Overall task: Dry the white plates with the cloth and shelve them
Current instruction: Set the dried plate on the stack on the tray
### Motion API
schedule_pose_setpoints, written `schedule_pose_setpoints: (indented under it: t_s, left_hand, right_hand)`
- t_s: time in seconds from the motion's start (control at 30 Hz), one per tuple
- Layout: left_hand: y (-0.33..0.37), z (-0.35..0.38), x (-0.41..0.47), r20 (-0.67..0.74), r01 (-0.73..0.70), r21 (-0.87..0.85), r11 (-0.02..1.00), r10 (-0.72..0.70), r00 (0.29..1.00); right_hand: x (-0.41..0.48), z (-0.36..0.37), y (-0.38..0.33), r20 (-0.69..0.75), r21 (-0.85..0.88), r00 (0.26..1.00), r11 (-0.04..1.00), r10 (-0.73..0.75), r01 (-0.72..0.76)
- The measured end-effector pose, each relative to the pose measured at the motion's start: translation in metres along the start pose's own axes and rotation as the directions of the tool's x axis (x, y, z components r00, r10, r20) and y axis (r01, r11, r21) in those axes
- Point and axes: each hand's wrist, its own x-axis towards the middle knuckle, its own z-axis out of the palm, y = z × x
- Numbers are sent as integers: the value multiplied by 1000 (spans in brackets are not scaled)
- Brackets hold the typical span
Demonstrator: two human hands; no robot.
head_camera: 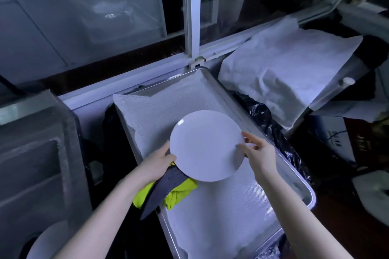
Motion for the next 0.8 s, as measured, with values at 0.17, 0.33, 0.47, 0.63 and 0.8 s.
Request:
schedule_pose_setpoints:
  t_s: [0.17,0.33,0.47,0.63,0.8]
  left_hand:
    - [-1,3,14,-4,28,6,1000,-28,1000]
    - [-5,8,29,-15,91,40,995,-91,996]
    - [-6,8,34,-12,120,72,990,-120,993]
    - [-8,7,31,6,124,128,984,-126,992]
    - [-19,3,20,-28,117,40,992,-116,993]
  right_hand:
    - [18,6,6,-9,-12,1000,1000,15,-16]
    - [28,7,12,-33,-36,999,999,18,-19]
    - [33,10,13,-45,-75,999,997,-15,11]
    - [32,14,22,-61,-146,997,988,-57,47]
    - [24,18,22,-120,-200,989,978,-81,55]
